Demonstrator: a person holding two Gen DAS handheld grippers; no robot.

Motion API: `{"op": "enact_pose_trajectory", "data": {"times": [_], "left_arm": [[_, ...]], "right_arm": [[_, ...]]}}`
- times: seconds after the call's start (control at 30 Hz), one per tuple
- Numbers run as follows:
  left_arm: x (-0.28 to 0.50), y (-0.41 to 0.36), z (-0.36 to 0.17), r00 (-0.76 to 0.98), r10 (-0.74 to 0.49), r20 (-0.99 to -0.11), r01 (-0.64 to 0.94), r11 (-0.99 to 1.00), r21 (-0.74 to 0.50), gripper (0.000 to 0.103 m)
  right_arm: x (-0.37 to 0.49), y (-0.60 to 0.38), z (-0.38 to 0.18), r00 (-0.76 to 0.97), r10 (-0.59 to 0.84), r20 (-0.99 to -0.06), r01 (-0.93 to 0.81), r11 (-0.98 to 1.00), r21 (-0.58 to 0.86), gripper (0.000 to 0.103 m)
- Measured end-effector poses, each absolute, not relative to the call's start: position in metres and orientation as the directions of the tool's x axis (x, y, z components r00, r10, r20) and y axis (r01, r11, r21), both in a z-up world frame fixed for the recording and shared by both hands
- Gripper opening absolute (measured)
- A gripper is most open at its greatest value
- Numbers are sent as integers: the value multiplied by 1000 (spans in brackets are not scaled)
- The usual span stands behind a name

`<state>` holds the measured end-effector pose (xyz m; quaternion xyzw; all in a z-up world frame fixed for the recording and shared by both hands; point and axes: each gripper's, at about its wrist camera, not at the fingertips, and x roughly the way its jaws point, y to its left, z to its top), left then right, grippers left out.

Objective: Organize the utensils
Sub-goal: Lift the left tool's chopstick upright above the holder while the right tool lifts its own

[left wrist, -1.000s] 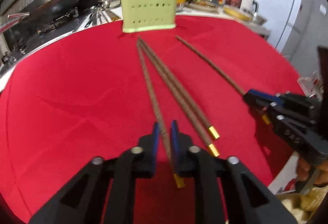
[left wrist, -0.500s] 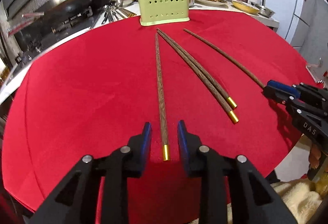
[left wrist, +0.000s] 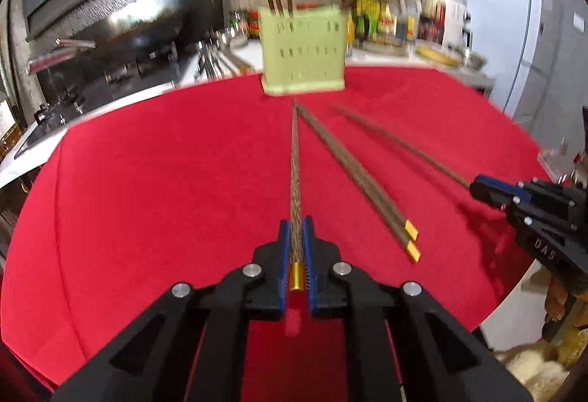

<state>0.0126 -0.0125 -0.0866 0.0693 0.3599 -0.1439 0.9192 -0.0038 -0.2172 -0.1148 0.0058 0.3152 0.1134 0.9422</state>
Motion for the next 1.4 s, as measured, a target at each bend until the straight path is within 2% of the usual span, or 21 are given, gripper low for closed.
{"op": "enact_pose_trajectory", "data": {"times": [0.4,0.67,0.9,1.07,1.17,1.3,1.4], "left_arm": [[7,7,19,861,-275,-427,298,954,-12,7],[5,10,56,900,-290,-325,304,953,-8,7],[12,9,47,890,-296,-348,305,952,-28,7],[10,11,42,904,-272,-329,286,958,-4,7],[14,8,33,896,-255,-364,281,959,20,7],[31,4,2,836,-261,-483,299,954,2,7],[33,3,-12,820,-250,-515,300,954,14,7]], "right_arm": [[-2,-222,-21,872,257,-417,-243,966,86,6],[-1,-224,35,919,254,-300,-250,967,51,6],[19,-225,54,920,266,-289,-260,964,59,6],[36,-221,54,922,253,-294,-248,967,56,7],[47,-217,40,903,259,-342,-254,965,60,8],[59,-208,6,866,248,-434,-255,966,43,8],[62,-205,-16,837,231,-496,-250,968,30,7]]}}
